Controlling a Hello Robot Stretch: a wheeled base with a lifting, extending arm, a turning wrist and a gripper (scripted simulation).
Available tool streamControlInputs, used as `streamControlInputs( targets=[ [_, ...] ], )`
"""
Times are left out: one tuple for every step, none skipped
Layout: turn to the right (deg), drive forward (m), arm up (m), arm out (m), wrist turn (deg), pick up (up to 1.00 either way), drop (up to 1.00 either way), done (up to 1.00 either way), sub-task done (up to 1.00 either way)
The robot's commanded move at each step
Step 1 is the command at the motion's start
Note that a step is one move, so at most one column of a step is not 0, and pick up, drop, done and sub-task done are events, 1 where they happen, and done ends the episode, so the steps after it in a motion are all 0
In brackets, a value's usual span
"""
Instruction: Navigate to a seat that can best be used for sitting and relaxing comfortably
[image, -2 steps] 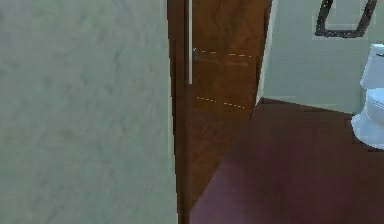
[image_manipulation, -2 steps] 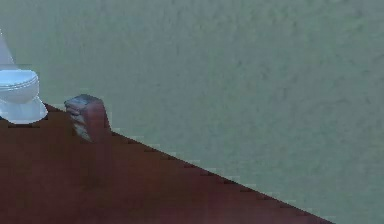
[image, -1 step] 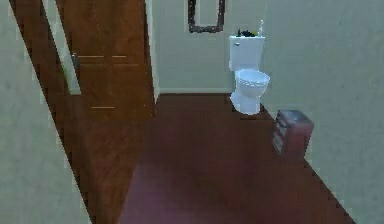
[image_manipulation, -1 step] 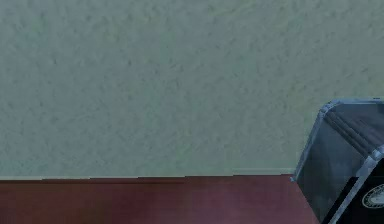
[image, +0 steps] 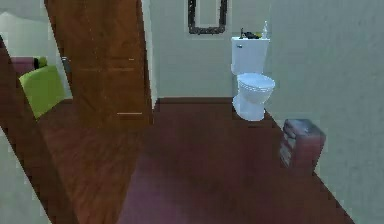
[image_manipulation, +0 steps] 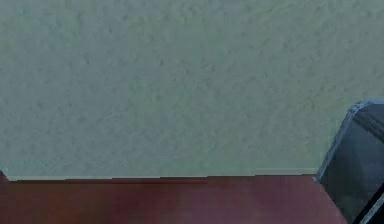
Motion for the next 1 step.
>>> streamControlInputs(
  targets=[
    [0.0,0.9,0.0,0.0,0.0,0.0,0.0,0.0,0.0]
  ],
)
